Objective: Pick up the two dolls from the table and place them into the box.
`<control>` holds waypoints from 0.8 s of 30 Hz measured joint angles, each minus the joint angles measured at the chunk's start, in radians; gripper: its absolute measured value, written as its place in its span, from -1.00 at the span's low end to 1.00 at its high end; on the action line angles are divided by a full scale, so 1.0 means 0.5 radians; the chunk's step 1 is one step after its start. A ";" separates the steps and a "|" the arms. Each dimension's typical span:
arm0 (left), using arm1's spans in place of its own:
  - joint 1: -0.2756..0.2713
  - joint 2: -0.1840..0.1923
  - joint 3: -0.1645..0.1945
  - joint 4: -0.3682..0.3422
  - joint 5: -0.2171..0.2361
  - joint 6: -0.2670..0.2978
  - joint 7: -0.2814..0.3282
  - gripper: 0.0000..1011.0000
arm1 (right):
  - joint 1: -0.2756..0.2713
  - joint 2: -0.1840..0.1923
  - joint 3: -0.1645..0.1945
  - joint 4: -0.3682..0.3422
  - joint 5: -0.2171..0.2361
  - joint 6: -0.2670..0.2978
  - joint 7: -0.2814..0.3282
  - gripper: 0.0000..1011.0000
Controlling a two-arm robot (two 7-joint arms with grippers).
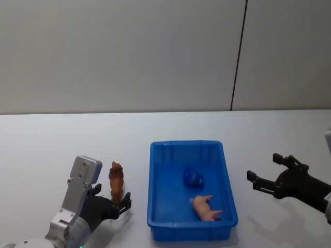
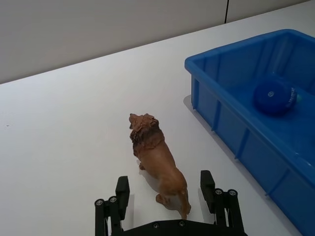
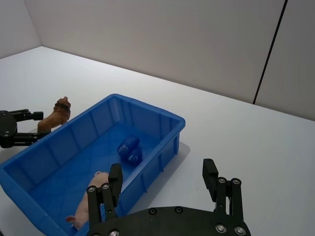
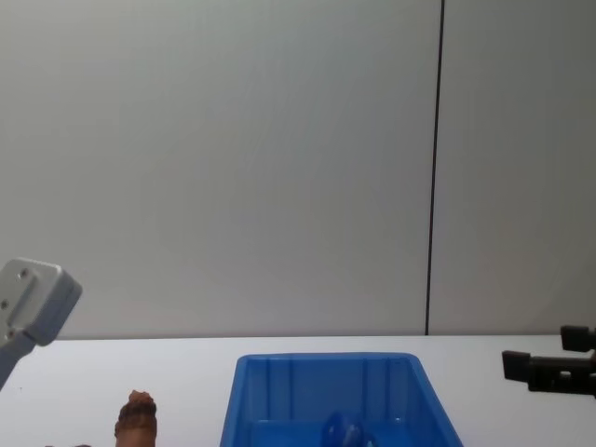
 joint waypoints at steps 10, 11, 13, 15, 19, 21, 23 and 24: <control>-0.101 -0.056 -0.010 0.172 0.071 -0.030 -0.112 0.33 | 0.000 0.000 0.000 0.000 0.000 0.000 0.000 0.98; -0.106 -0.059 -0.011 0.180 0.075 -0.031 -0.118 0.24 | 0.000 0.000 0.000 0.000 0.000 0.000 0.000 0.98; -0.119 -0.066 -0.012 0.199 0.083 -0.033 -0.129 0.16 | 0.000 0.000 0.000 0.000 0.000 0.000 0.000 0.98; -0.132 -0.074 -0.013 0.217 0.097 -0.036 -0.144 0.05 | 0.000 0.000 0.000 0.000 0.000 0.000 0.000 0.98; -0.149 -0.083 -0.016 0.234 0.117 -0.040 -0.163 -0.24 | 0.000 0.000 0.000 0.000 0.000 0.000 0.000 0.98; -0.155 -0.085 -0.019 0.235 0.130 -0.044 -0.168 -0.31 | 0.000 0.000 0.000 0.000 0.000 0.000 0.000 0.98; -0.158 -0.085 -0.021 0.232 0.137 -0.046 -0.170 -0.33 | 0.000 0.000 0.000 0.000 0.000 0.000 0.000 0.98; -0.159 -0.085 -0.022 0.230 0.140 -0.047 -0.171 -0.35 | 0.000 0.000 0.000 0.000 0.000 0.000 0.000 0.98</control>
